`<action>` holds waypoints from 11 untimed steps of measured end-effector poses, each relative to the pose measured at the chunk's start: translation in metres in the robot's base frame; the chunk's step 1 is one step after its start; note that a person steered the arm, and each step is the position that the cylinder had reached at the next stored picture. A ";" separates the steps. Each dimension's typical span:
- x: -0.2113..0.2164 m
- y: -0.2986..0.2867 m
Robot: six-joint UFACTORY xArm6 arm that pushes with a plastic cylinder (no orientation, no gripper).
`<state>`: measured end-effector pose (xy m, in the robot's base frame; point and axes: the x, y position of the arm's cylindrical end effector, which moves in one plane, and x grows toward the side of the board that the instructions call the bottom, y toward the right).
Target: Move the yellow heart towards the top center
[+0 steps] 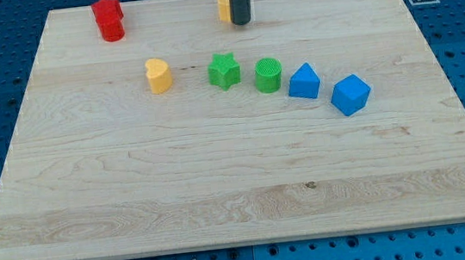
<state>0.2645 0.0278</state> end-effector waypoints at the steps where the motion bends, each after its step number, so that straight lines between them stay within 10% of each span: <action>1: 0.000 0.000; 4: 0.056 -0.030; 7: 0.062 -0.213; 11: 0.118 -0.167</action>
<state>0.3823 -0.1393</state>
